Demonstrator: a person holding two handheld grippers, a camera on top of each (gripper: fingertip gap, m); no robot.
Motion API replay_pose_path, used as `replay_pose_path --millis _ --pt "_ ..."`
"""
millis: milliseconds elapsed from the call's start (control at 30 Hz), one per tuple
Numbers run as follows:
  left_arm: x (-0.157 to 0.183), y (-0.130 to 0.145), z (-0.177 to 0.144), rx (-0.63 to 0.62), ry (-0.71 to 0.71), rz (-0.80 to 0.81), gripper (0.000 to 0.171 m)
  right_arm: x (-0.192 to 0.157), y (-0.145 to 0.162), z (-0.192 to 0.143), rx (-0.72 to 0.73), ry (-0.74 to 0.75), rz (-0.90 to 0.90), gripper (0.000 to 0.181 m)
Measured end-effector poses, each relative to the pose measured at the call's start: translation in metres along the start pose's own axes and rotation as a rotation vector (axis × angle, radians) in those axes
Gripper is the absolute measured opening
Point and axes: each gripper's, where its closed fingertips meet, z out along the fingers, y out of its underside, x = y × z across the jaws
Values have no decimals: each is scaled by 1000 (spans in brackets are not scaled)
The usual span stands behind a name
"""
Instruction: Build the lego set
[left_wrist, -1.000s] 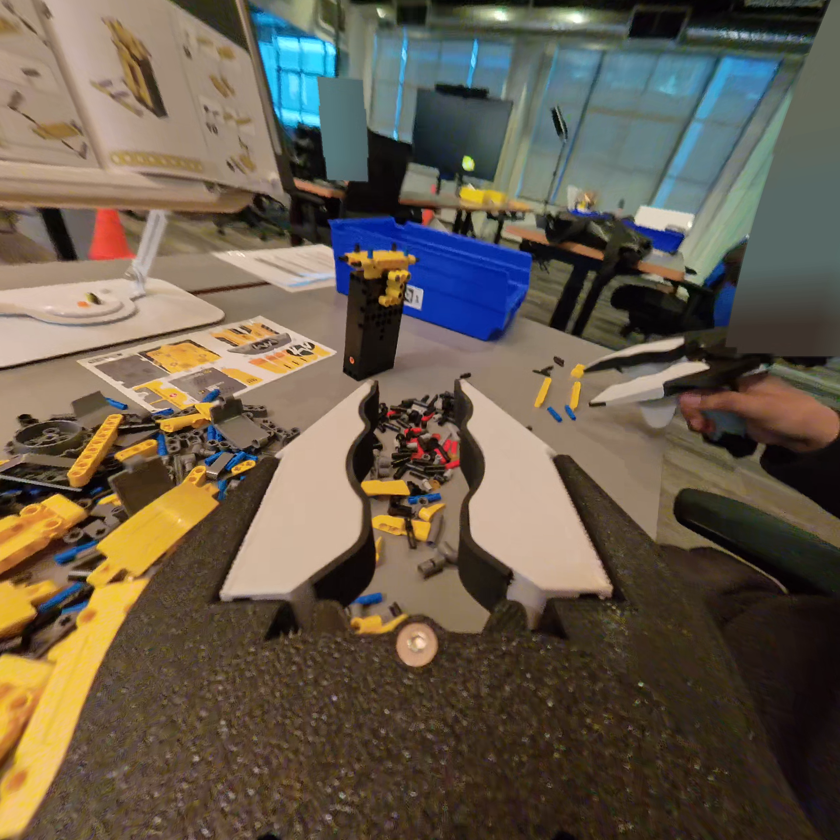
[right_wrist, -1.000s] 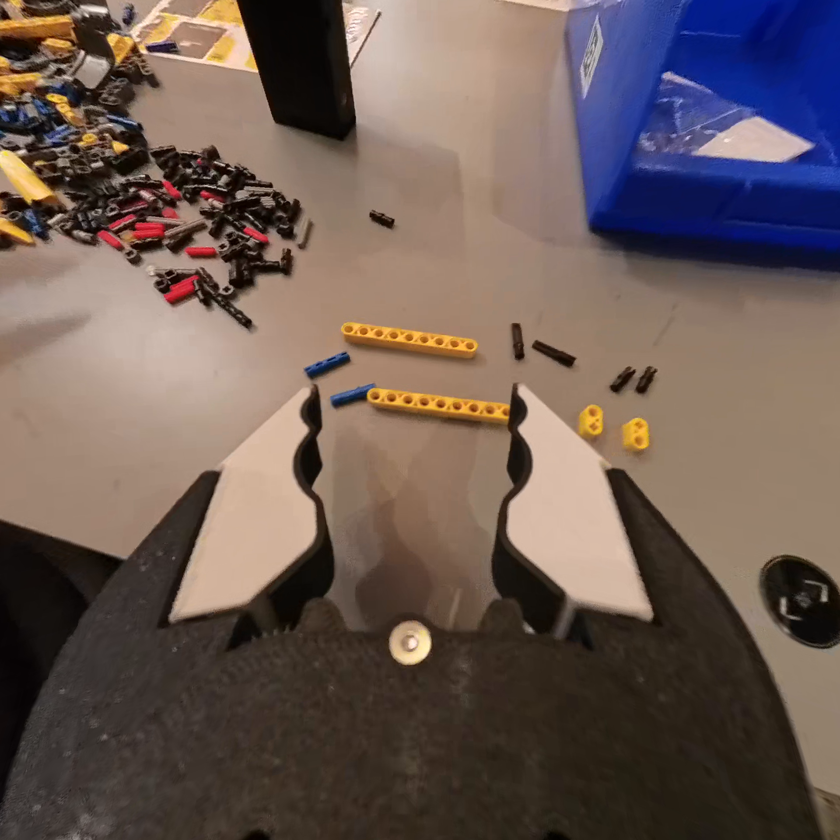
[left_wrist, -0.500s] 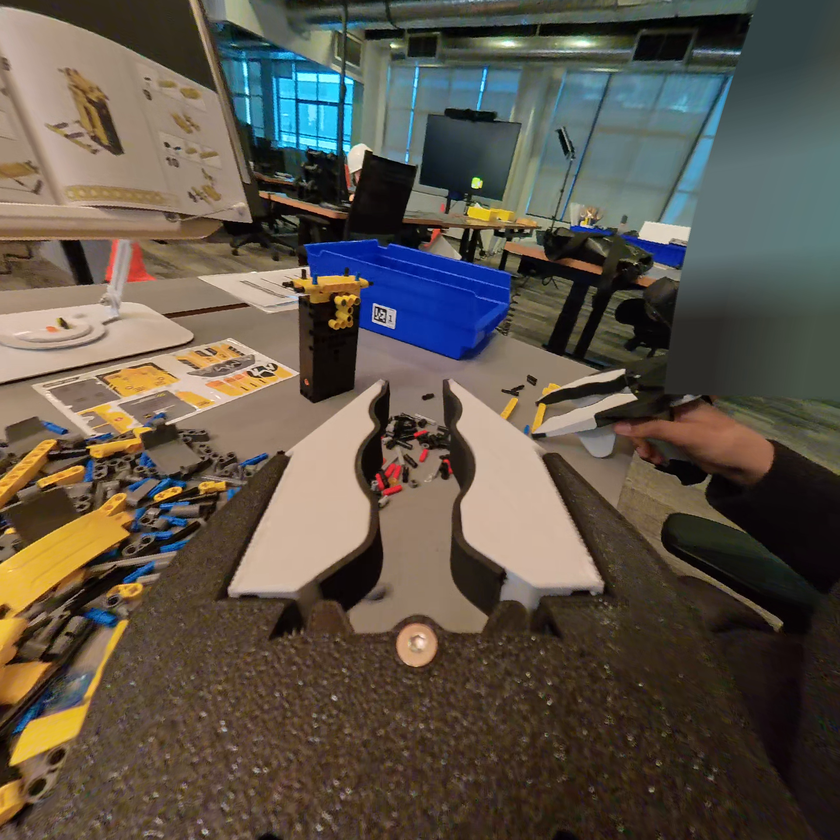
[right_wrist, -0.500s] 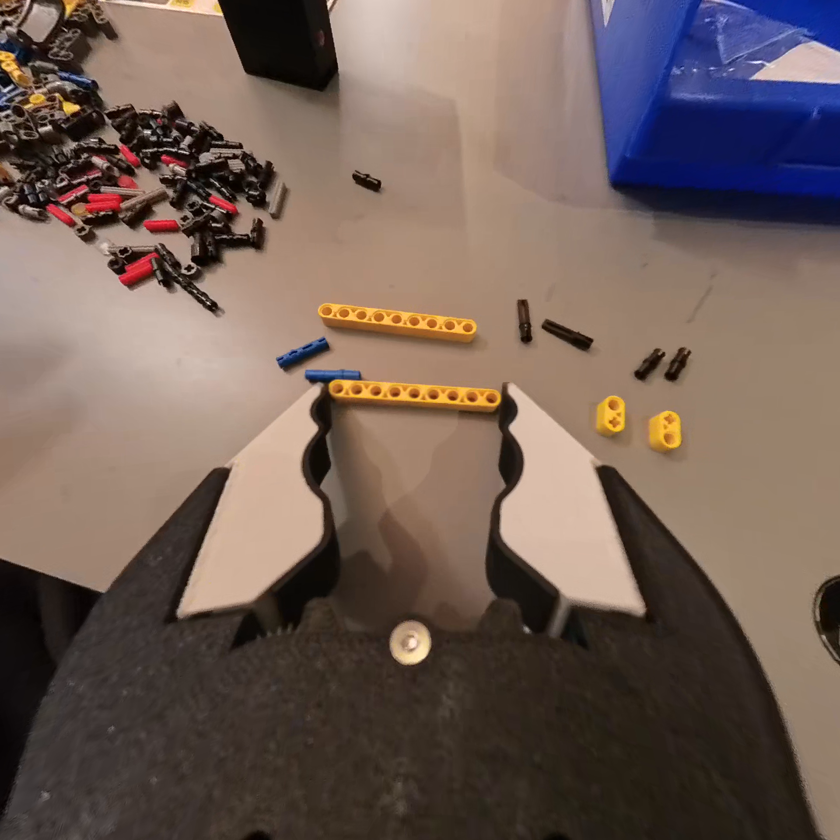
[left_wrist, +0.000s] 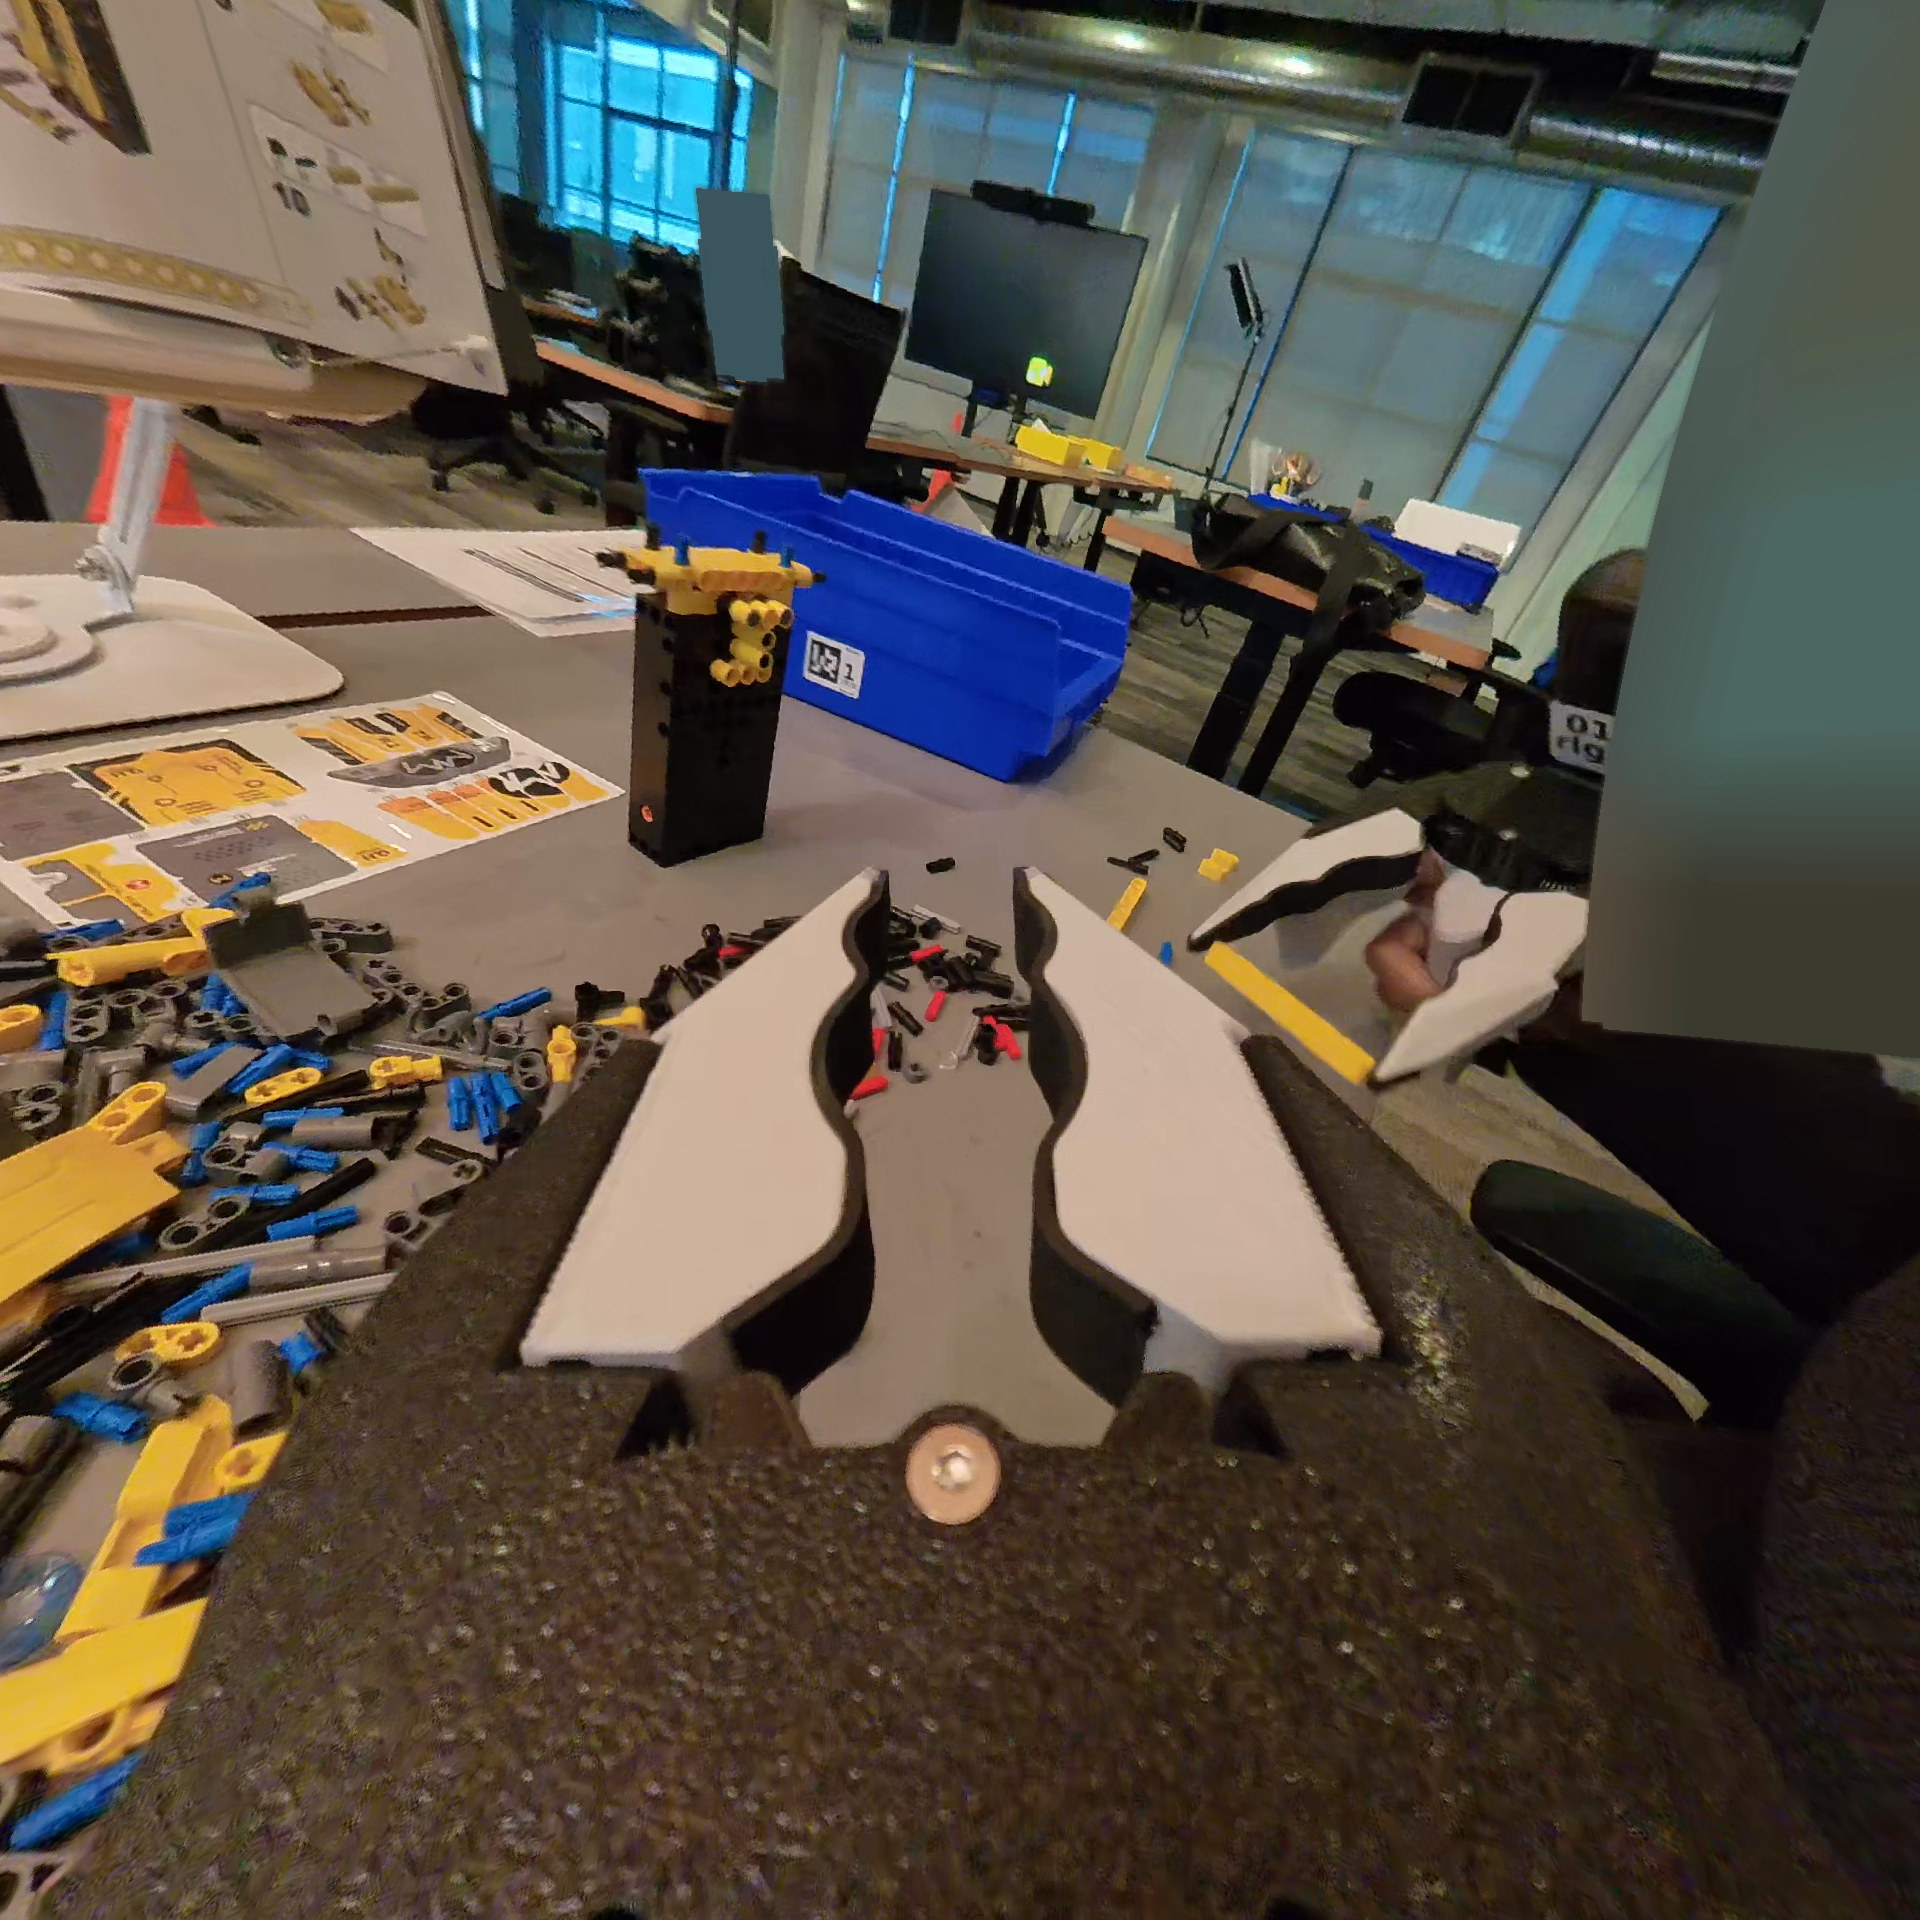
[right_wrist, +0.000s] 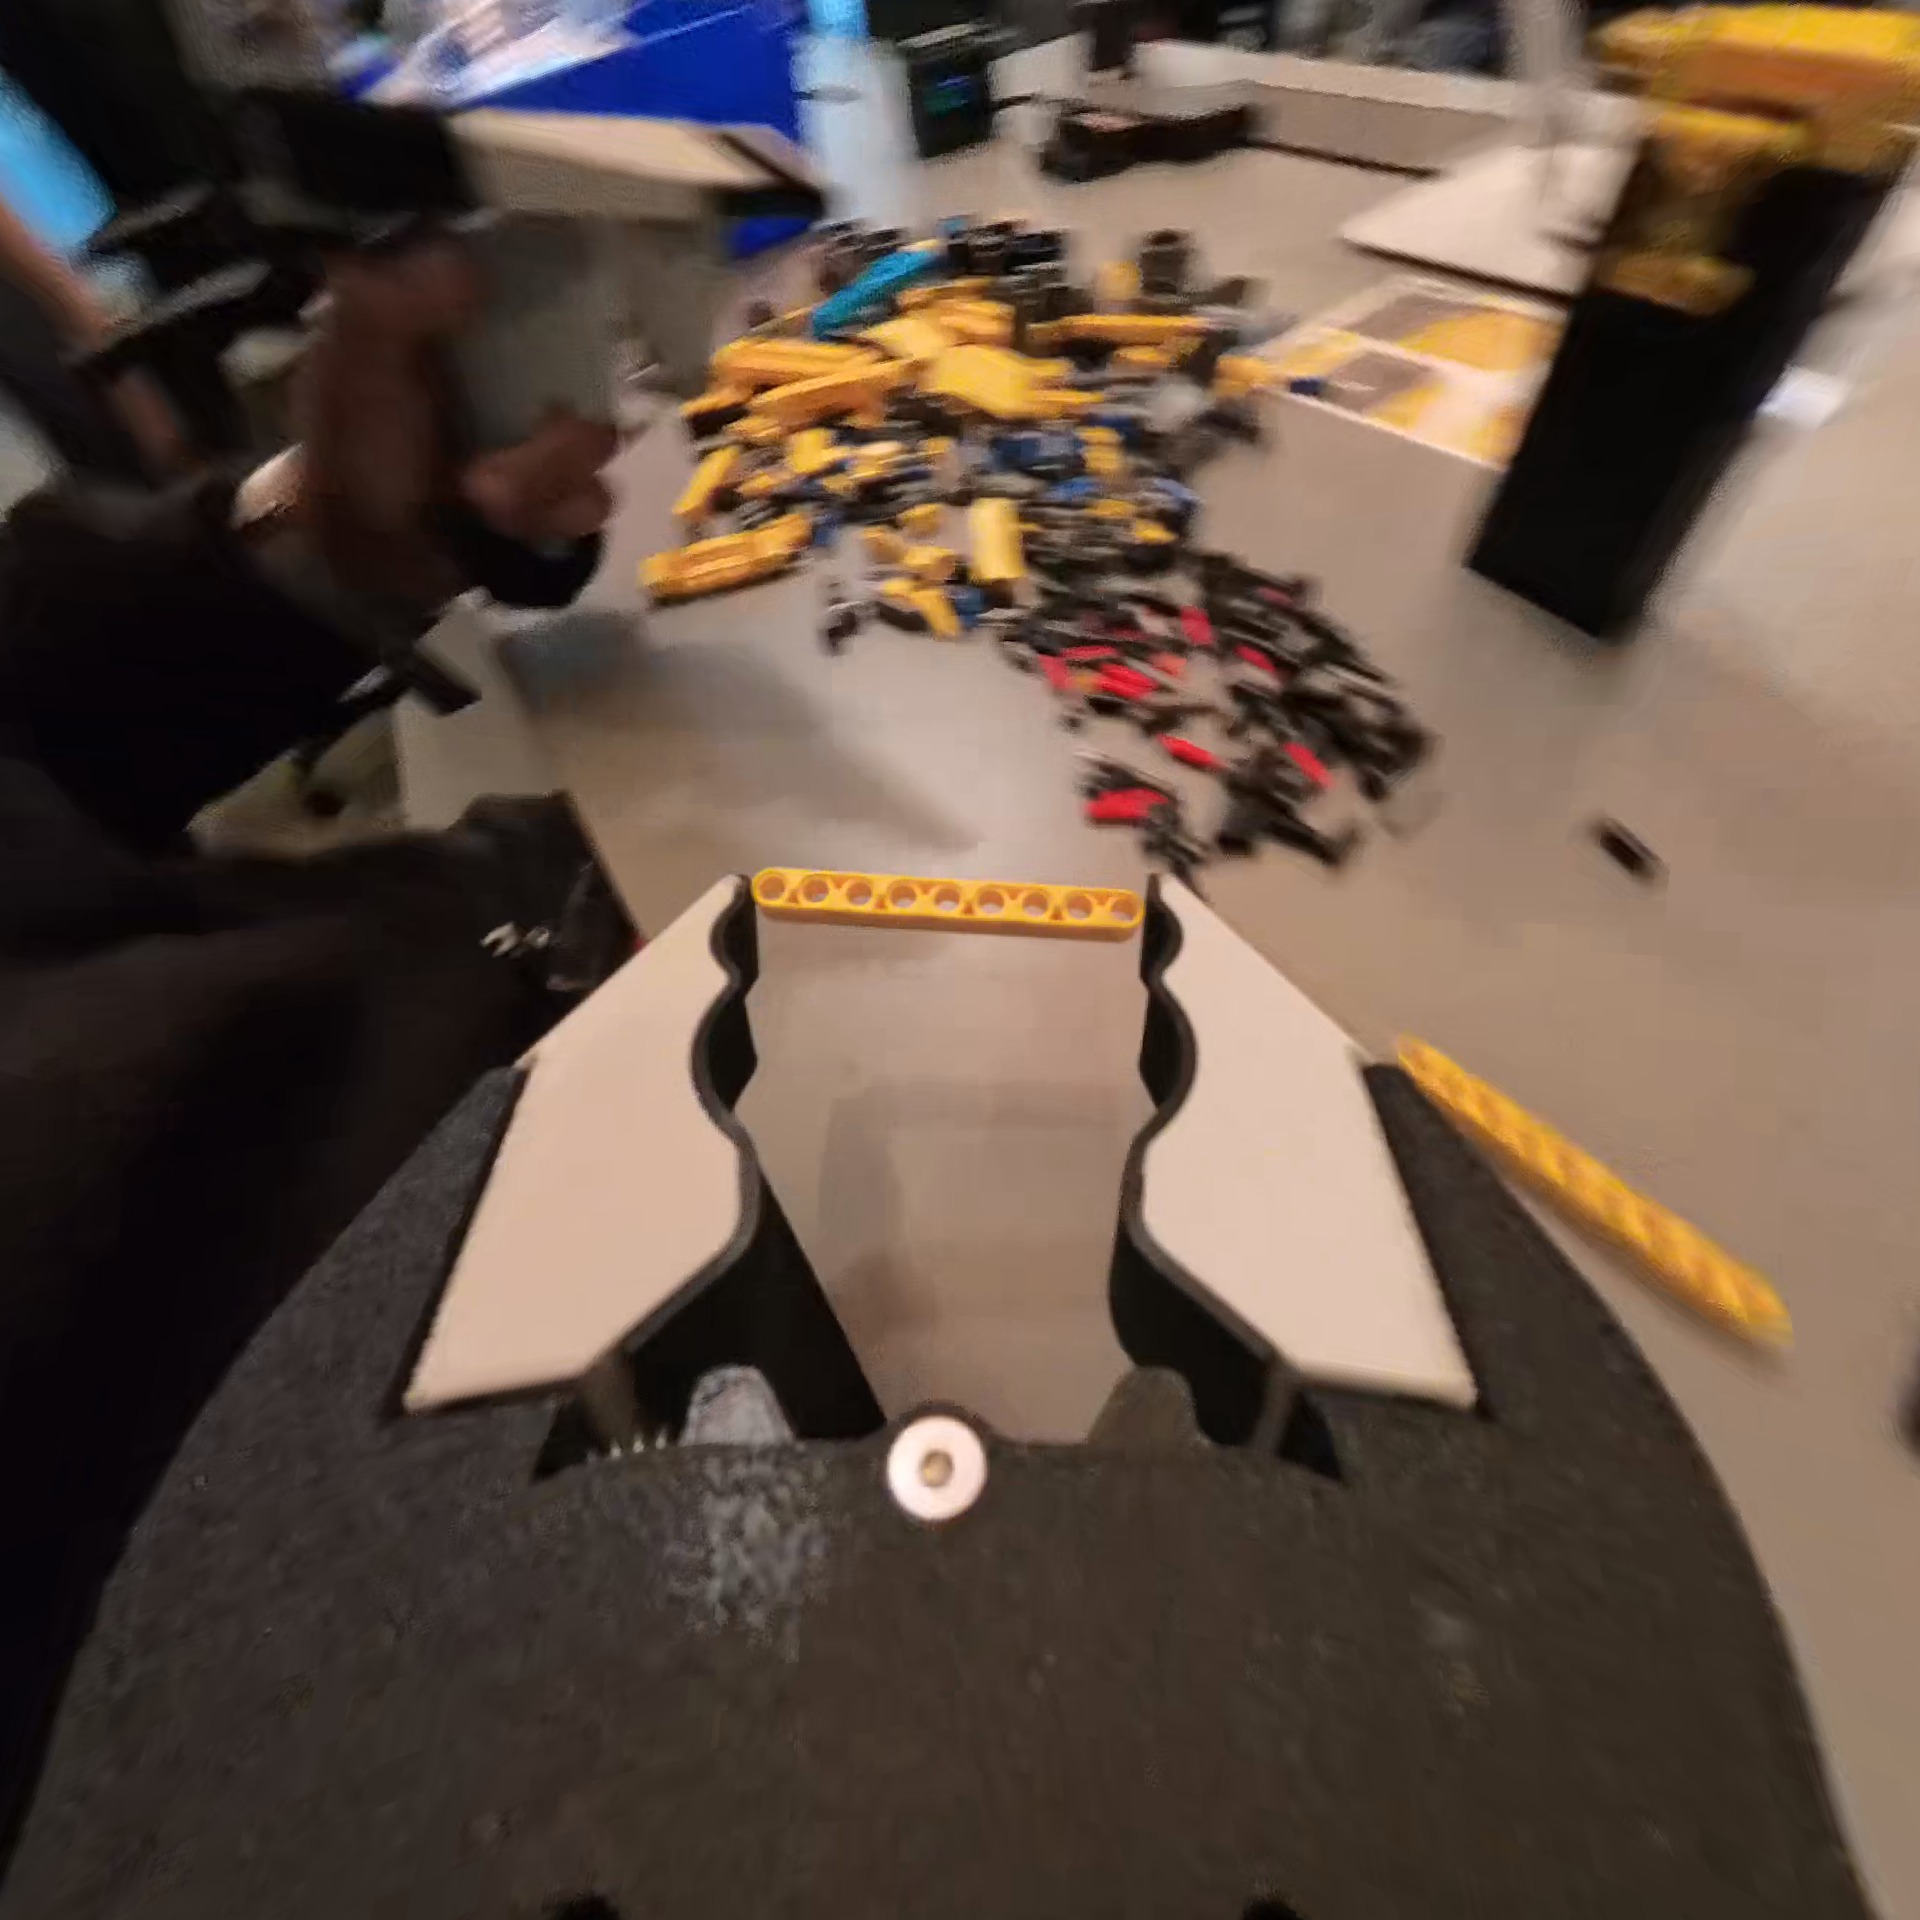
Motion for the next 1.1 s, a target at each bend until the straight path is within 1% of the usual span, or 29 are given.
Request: replay_pose_path --millis 67,133,233,367,567,633,700,867,1000,1100 --pt "4 4 3 -24 16 10 23 -15 5 16 -84 -109 -145 75" --pt "8 8 5 -36 29 14 23 -18 18 23 -185 -183 -233 75" --pt "11 13 7 -43 45 -2 23 -12 33 22 -277 -250 -270 75" --pt "9 18 8 -64 41 -15 23 -9 44 22 -325 -294 -285 75" --pt "17 14 9 -72 32 71 23 -2 47 27 -325 -249 -265 75" --pt "12 11 6 -61 -5 122 23 3 45 25 -311 -214 -246 75" --pt "7 8 2 -56 -27 140 23 5 45 22 -306 -191 -231 75" --pt "6 -1 -4 -13 -8 61 23 8 48 17 -303 -121 -223 75" --pt "2 6 -8 -25 -11 30 23 6 47 18 -301 -116 -184 75" --pt "-2 5 -15 -18 -22 17 23 6 48 21 -317 -121 -166 74"
